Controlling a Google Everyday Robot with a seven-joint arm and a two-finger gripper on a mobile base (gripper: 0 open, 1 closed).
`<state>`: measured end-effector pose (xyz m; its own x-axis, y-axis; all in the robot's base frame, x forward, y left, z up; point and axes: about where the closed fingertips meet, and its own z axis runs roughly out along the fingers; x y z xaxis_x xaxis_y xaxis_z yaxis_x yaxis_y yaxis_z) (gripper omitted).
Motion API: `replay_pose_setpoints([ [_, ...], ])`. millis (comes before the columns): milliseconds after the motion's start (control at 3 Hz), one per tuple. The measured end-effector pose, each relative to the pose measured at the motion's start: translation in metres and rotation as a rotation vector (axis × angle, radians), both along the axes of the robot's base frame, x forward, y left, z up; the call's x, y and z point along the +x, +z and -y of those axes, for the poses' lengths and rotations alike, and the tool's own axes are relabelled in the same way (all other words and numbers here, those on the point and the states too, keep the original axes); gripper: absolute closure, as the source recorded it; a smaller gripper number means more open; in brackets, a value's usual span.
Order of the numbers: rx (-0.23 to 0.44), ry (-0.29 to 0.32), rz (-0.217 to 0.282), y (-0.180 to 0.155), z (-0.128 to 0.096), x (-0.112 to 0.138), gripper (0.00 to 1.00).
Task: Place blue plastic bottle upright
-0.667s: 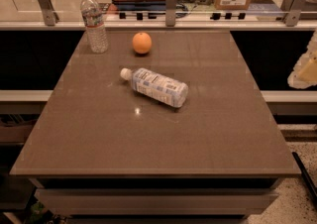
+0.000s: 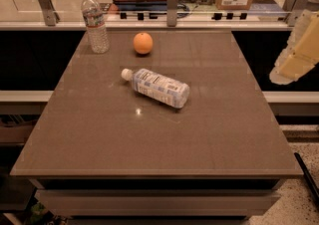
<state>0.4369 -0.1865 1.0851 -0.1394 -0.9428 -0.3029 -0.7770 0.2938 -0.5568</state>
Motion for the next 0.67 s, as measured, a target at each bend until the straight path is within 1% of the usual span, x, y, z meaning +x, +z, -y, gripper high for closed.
replay_pose_setpoints([
  [333,-0.015,-0.011,-0.037,-0.011,-0.027,0.012,0.0],
  [667,-0.035,-0.022,-0.103,-0.029,-0.051,0.027,0.0],
])
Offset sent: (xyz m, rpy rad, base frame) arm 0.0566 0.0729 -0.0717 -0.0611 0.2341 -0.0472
